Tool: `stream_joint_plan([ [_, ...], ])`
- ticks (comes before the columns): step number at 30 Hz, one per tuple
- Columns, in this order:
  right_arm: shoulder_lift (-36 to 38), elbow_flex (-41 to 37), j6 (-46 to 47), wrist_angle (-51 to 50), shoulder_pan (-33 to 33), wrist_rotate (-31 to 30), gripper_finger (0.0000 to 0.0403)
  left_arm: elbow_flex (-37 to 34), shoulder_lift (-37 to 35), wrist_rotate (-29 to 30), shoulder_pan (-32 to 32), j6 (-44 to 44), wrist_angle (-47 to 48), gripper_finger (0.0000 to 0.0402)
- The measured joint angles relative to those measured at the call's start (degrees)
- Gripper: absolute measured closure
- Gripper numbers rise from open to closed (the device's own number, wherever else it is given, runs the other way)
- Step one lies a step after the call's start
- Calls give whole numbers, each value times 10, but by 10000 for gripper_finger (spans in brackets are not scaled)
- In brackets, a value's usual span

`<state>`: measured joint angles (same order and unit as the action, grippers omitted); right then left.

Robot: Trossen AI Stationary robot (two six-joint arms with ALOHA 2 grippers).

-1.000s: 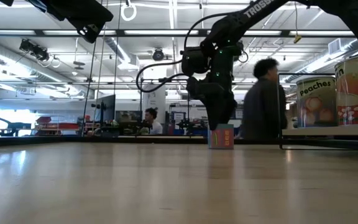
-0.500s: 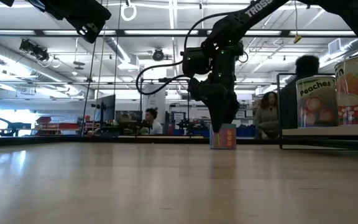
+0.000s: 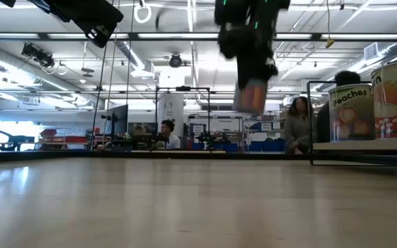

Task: Pick and place cans onto a shelf
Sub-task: Put the small canned corn on the shelf

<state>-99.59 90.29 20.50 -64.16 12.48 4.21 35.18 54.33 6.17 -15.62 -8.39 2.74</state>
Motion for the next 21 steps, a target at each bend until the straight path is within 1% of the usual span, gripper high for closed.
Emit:
stream_joint_plan([
  [4,54,32,70,-34,-46,-1,108,0,0,0,0,1,-5,390],
  [9,114,53,196,-75,-131,0,108,0,0,0,0,1,-8,390],
  [15,147,53,397,-164,-240,-1,107,0,0,0,0,12,-11,390],
  [19,149,53,545,-240,-316,1,107,0,0,0,0,16,-16,390],
  [21,149,50,618,-258,-357,10,107,0,0,0,0,17,-16,390],
])
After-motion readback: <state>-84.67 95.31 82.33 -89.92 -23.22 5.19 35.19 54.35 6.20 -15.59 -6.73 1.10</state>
